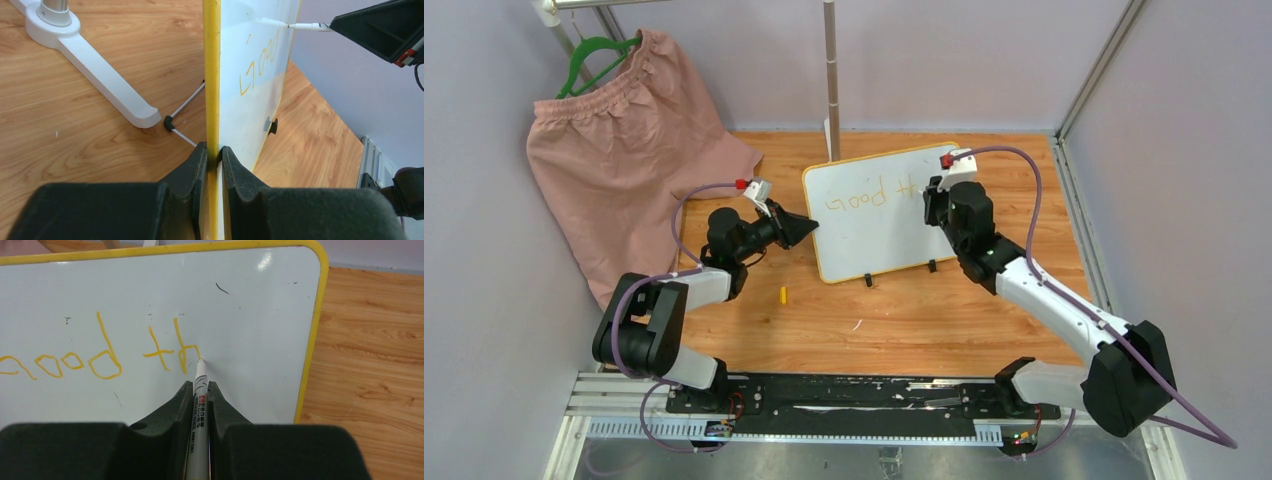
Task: Write a sentence on the whiteboard
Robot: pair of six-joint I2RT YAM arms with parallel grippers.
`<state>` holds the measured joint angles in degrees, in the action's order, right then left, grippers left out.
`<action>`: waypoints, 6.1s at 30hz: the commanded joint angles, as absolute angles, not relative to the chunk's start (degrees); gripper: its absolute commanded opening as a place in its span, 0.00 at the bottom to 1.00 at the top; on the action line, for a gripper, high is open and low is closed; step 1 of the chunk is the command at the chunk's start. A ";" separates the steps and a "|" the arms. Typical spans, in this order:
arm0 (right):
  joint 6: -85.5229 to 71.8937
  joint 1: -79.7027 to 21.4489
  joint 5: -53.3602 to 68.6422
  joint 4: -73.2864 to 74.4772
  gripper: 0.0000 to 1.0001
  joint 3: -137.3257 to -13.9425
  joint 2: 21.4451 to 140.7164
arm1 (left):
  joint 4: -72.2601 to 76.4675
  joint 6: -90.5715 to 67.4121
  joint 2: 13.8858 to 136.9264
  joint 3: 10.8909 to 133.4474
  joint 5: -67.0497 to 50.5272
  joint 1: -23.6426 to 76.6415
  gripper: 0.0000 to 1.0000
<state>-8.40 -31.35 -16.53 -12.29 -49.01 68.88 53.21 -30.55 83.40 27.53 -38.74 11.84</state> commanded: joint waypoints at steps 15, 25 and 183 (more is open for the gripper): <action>-9.67 -30.44 -17.32 -10.22 0.00 -47.64 62.90 | 53.09 -29.27 82.57 28.47 -38.50 12.39 0.03; -8.20 -30.11 -17.87 -10.86 0.00 -50.72 65.19 | 53.09 -29.25 82.44 28.39 -38.41 12.39 0.05; -12.01 -24.25 -16.70 -10.73 0.00 -48.05 67.82 | 52.91 -29.09 82.52 28.56 -38.41 13.01 0.00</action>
<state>-10.96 -25.04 -16.51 -10.68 -49.76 69.28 52.82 -30.55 83.24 27.55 -38.35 12.47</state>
